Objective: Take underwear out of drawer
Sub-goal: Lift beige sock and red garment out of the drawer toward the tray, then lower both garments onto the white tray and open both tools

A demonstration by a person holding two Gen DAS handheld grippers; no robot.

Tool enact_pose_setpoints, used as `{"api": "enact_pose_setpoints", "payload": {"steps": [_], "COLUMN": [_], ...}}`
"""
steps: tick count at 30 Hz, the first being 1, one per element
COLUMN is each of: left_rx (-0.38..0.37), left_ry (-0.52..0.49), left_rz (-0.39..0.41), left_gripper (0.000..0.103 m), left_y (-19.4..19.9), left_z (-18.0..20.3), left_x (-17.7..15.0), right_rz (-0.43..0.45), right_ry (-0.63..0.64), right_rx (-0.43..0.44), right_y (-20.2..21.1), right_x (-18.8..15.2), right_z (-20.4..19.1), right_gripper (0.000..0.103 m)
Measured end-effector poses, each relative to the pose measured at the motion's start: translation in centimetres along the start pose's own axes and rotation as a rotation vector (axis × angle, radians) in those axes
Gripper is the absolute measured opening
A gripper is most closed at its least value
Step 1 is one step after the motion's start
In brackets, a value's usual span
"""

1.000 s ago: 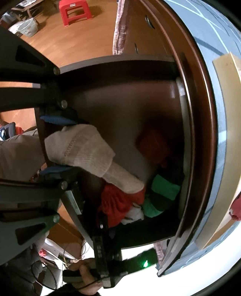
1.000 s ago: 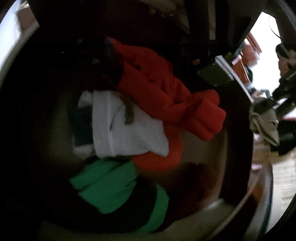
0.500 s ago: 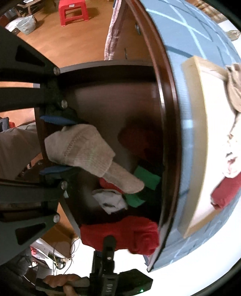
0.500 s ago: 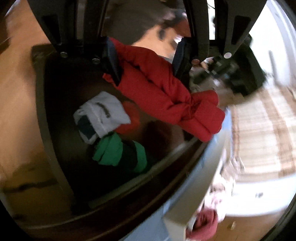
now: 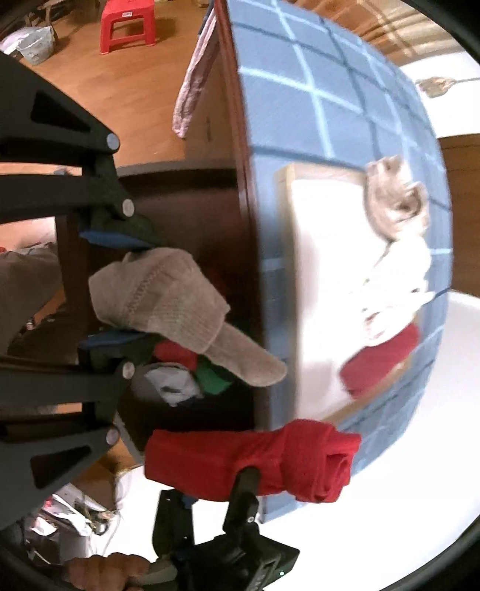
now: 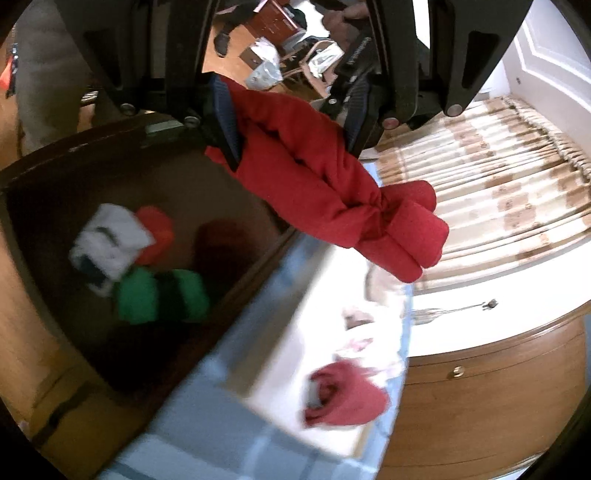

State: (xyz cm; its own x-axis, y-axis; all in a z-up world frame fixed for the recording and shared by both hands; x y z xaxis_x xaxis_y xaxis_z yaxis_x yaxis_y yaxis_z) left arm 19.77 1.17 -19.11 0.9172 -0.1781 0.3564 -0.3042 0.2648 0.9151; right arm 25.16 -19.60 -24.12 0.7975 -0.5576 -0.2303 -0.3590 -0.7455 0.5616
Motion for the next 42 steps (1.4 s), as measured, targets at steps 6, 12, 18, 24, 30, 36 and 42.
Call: {"api": "enact_pose_setpoints", "payload": {"steps": [6, 12, 18, 24, 30, 36, 42], "left_rx": [0.051, 0.077, 0.078, 0.11, 0.14, 0.15, 0.141], "left_ry": [0.04, 0.097, 0.138, 0.184, 0.22, 0.187, 0.183], "left_rz": [0.116, 0.177, 0.199, 0.168, 0.128, 0.114, 0.099], "left_gripper": [0.036, 0.036, 0.036, 0.036, 0.036, 0.036, 0.036], "left_y": [2.7, 3.6, 2.9, 0.2, -2.8, -4.3, -5.3], "left_z": [-2.4, -5.1, -6.6, -7.8, -8.7, -8.7, -8.7], "left_x": [4.4, 8.3, 11.1, 12.5, 13.1, 13.9, 13.9], "right_rz": [-0.004, 0.019, 0.052, 0.089, 0.116, 0.131, 0.142], "right_ry": [-0.012, -0.031, -0.076, -0.12, -0.143, -0.154, -0.164], "right_rx": [0.047, 0.063, 0.067, 0.033, -0.024, -0.071, -0.087], "right_y": [-2.9, -6.2, -8.4, -10.2, -12.0, -13.6, -14.4], "right_x": [0.1, 1.7, 3.4, 5.0, 6.3, 6.9, 6.8], "right_z": [-5.6, -9.3, -11.1, -11.1, -9.6, -8.5, -8.0], "right_gripper": [0.054, 0.054, 0.055, 0.055, 0.055, 0.056, 0.056]}}
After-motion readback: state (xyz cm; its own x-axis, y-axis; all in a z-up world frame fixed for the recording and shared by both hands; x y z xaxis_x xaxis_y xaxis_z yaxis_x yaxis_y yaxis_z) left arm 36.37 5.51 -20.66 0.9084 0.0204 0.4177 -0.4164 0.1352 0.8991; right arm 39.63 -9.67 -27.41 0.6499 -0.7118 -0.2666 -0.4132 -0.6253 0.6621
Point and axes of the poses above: each gripper's, at about its wrist camera, not at the fingertips, and y roughly against the way its jaws point, z to its right, x to its top, the point moved 9 cm from there along -y, roughly the way its jaws point
